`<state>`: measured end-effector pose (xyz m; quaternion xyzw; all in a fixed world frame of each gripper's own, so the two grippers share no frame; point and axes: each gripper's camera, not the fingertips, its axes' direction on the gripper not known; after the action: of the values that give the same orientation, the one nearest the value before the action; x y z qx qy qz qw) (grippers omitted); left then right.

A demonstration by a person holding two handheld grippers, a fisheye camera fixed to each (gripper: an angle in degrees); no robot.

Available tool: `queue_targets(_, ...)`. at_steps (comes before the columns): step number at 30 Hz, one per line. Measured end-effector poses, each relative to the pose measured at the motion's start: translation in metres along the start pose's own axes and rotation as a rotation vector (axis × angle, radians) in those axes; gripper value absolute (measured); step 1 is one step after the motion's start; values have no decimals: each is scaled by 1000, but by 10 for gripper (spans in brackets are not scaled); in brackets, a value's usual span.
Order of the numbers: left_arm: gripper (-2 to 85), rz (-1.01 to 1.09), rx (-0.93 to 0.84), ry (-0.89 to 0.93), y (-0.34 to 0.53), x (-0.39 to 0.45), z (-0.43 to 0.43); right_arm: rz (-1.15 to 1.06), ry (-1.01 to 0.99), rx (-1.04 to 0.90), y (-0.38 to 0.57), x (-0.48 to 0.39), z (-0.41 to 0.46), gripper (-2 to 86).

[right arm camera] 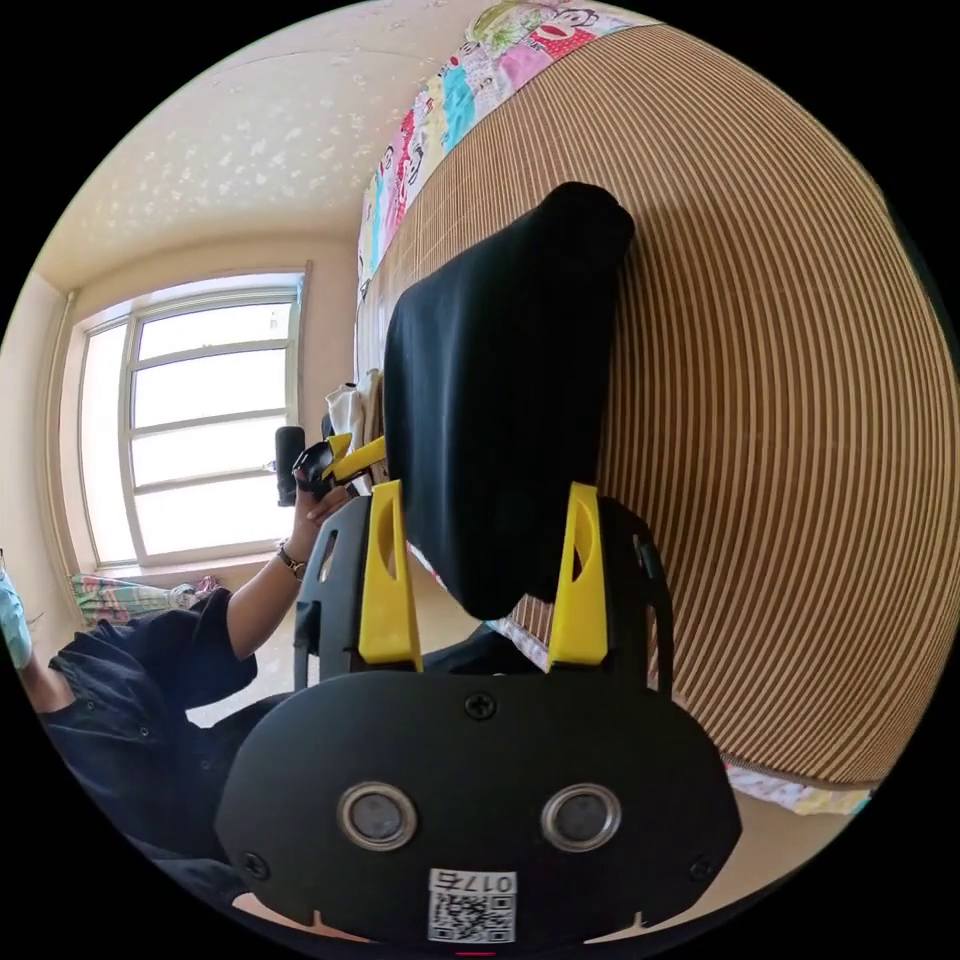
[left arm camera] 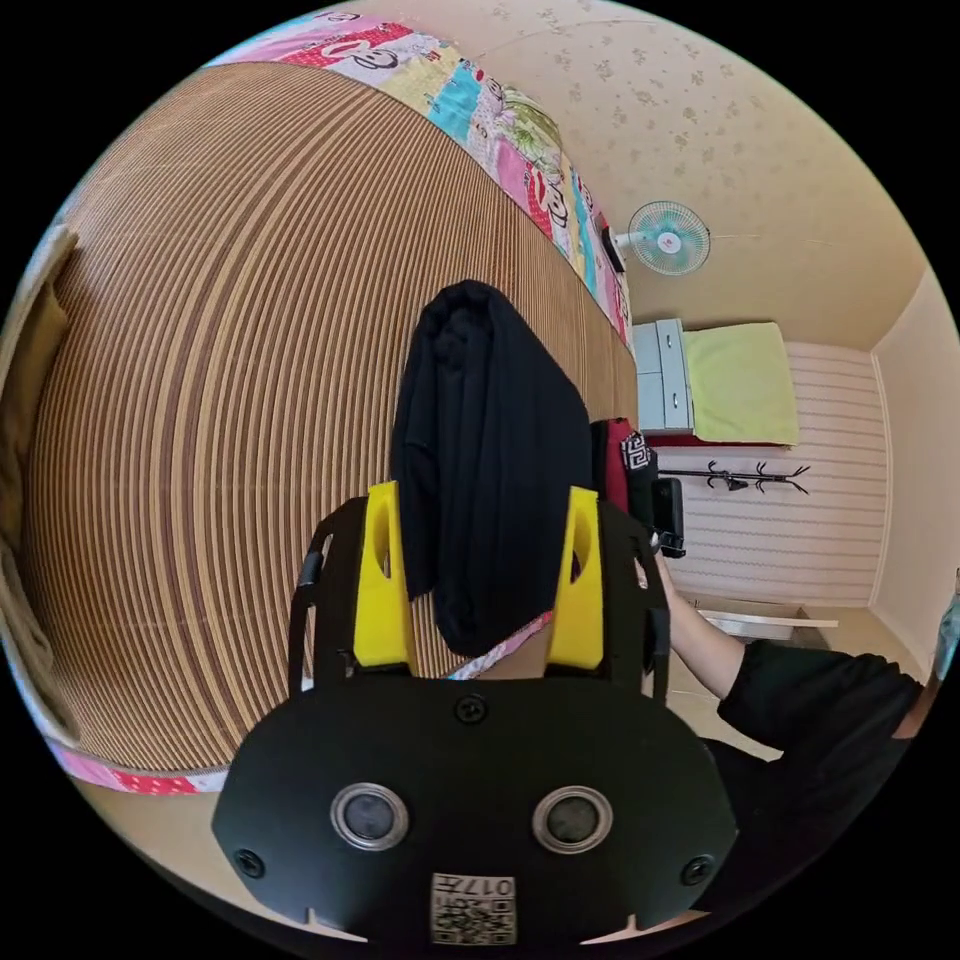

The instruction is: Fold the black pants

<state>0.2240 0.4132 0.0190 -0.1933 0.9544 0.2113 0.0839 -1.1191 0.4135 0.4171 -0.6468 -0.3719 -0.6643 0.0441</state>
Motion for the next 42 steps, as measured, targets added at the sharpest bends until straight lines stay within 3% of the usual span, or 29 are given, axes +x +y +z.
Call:
queue_targets(4,215,-40,-180,-25,-27,-41,40,34,28,-81,-49,-12,49,226)
queue_targets(6,195,-114,-210,118,-19,-70,51,33,117,-70,-50,-24,61,213)
queue_targets(10,161,-160,-216,187,5,-91,33,24,127,-1,-24,-45,63,161)
queue_targets(16,115,-71,-408,131,76,-70,25,-23,125,-72,34,-69,63,94)
queue_targets(21,99,22,-557,218,136,-4,43,-66,104,-22,83,-103,26,76)
queue_targets(26,93,125,-568,229,139,82,59,-187,197,-39,107,-152,-35,65)
queue_targets(33,95,414,-505,330,59,287,114,-299,355,177,127,-211,-180,64)
queue_targets(38,99,523,-417,364,-18,424,190,-380,685,304,103,-246,-290,79)
queue_targets(42,103,317,-498,264,-62,441,296,-145,811,274,49,-200,-319,110)
